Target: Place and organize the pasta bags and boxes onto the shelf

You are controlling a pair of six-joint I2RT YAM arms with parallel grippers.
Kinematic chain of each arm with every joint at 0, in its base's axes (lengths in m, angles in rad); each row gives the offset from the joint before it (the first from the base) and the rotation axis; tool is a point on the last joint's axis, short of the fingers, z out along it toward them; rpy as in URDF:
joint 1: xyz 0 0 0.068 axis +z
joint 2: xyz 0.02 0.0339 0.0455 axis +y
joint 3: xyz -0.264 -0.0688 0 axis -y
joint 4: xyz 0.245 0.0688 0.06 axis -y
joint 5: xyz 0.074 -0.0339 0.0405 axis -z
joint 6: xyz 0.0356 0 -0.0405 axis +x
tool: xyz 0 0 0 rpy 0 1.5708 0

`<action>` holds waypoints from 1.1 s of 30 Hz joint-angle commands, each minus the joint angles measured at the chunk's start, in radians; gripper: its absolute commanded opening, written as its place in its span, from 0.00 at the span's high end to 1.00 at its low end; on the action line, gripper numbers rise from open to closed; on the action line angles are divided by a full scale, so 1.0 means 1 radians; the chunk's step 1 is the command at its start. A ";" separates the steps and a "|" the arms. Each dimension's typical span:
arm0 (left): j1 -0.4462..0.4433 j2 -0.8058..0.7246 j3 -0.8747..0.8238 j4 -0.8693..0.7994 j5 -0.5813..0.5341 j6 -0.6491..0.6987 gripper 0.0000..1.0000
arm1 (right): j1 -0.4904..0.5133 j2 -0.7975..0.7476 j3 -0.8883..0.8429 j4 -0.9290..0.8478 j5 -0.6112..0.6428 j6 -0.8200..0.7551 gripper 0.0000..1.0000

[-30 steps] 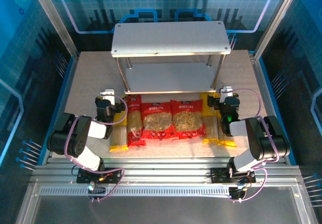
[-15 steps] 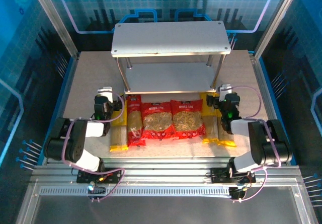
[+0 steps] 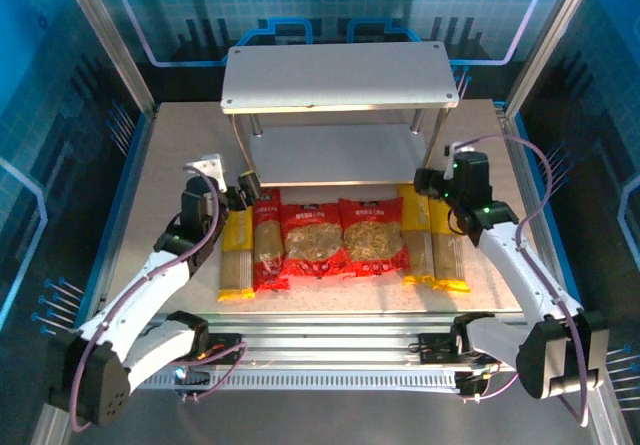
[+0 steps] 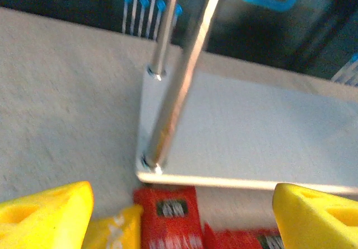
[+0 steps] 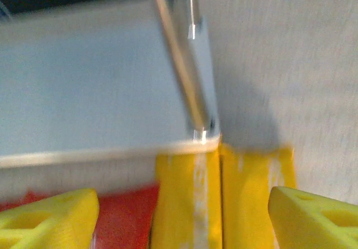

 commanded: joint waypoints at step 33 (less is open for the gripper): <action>-0.060 0.029 0.074 -0.277 0.039 -0.108 0.09 | -0.164 0.217 -0.060 -0.358 0.010 0.119 0.06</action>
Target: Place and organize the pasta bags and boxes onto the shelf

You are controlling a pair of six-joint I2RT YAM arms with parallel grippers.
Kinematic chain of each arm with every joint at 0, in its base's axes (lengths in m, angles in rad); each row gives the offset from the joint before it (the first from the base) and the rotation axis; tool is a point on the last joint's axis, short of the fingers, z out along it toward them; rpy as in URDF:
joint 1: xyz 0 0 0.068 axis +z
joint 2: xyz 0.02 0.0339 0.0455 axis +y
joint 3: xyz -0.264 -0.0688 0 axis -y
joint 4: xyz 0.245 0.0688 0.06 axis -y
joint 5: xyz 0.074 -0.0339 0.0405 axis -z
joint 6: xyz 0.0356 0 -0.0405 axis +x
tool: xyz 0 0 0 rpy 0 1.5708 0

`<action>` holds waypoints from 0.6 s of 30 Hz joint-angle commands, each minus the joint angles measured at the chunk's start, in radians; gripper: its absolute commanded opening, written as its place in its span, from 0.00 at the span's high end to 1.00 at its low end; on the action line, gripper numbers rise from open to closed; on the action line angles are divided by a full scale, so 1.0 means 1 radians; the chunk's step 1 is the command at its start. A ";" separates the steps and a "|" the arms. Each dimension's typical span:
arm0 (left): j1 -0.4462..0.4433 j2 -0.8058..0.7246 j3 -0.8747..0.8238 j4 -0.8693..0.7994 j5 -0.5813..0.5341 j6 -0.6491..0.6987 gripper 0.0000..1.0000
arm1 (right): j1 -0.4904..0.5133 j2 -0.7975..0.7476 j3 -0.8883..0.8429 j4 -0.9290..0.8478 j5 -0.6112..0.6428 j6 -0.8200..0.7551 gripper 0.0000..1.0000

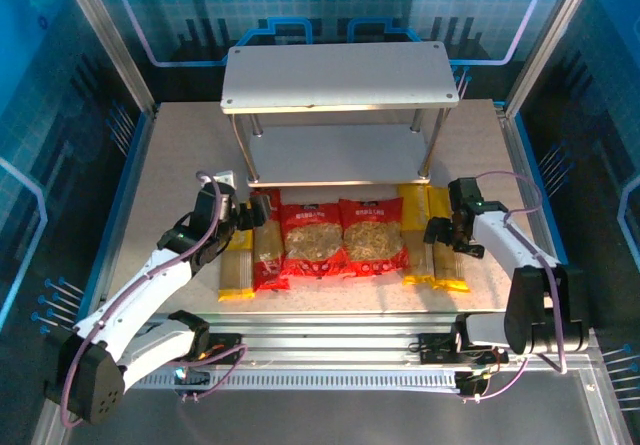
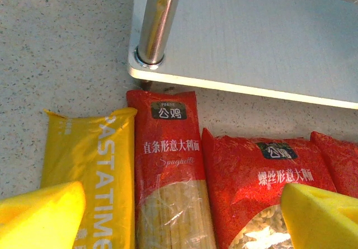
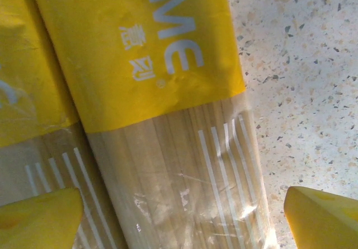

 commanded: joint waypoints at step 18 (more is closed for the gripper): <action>0.011 0.040 0.043 0.033 -0.020 0.014 0.07 | -0.031 0.141 0.082 0.009 -0.048 -0.010 0.06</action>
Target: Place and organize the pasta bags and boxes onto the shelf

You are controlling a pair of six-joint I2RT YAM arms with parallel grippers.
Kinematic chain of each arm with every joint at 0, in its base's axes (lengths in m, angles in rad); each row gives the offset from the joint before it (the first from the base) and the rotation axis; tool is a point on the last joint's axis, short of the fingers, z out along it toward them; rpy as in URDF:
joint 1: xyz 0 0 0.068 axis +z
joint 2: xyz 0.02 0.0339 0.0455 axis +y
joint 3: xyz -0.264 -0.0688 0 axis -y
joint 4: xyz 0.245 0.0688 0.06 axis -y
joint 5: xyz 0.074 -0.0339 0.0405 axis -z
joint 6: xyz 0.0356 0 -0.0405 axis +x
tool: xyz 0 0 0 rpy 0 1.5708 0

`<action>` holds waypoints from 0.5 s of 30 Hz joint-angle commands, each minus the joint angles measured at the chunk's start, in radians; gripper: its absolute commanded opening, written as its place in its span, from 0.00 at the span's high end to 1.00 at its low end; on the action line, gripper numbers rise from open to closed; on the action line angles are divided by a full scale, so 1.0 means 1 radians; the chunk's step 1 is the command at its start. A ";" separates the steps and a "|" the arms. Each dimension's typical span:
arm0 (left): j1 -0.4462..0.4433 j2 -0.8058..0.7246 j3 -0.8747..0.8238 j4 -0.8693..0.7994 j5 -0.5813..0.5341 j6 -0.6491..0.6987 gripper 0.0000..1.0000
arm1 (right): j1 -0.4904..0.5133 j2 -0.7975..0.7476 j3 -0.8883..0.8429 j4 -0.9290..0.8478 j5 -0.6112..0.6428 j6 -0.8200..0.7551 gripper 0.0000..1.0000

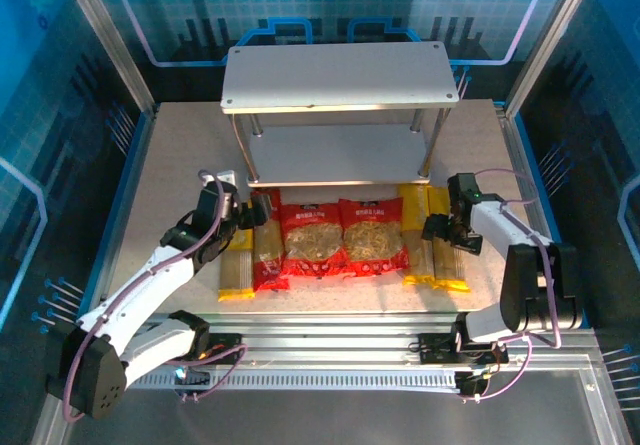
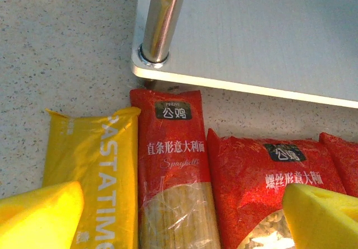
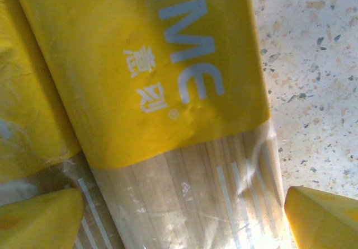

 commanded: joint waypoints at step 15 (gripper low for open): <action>0.036 0.019 0.055 0.020 0.000 0.013 0.07 | -0.064 0.093 0.072 -0.036 0.070 -0.032 0.03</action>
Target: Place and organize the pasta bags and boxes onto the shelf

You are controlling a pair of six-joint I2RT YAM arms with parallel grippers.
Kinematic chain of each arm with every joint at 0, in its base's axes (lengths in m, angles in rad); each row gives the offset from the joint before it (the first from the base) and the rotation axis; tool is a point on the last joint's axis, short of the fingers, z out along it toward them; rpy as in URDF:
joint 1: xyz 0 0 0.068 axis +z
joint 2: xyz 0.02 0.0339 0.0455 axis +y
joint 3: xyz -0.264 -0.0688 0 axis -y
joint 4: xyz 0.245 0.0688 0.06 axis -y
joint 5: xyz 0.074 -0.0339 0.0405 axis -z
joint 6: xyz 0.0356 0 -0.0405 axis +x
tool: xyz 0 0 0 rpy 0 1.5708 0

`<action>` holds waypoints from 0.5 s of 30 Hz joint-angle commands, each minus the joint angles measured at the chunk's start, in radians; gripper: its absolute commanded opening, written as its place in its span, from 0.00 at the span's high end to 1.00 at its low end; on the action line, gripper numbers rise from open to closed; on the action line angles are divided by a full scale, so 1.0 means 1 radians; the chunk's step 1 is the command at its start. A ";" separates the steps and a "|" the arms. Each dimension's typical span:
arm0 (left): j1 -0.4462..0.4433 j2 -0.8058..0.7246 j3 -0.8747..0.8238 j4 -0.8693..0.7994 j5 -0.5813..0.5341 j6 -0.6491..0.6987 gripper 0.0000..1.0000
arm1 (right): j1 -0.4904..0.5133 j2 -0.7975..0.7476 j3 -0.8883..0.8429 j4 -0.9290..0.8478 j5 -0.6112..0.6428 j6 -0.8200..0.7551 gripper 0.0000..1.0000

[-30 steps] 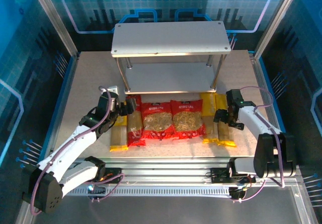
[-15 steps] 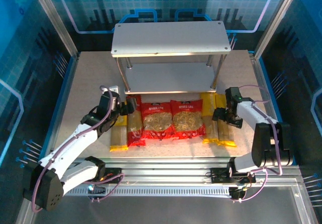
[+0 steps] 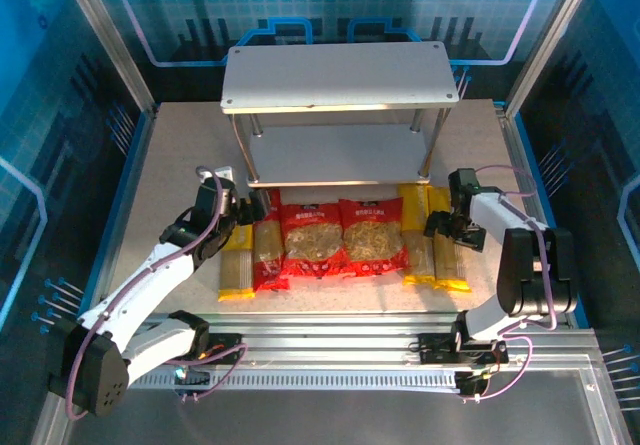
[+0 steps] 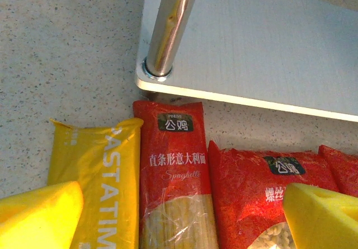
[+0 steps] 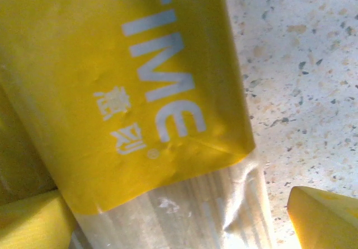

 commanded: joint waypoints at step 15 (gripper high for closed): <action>0.019 0.038 0.038 0.033 0.016 -0.003 0.07 | -0.050 0.059 0.015 0.039 -0.105 -0.052 0.02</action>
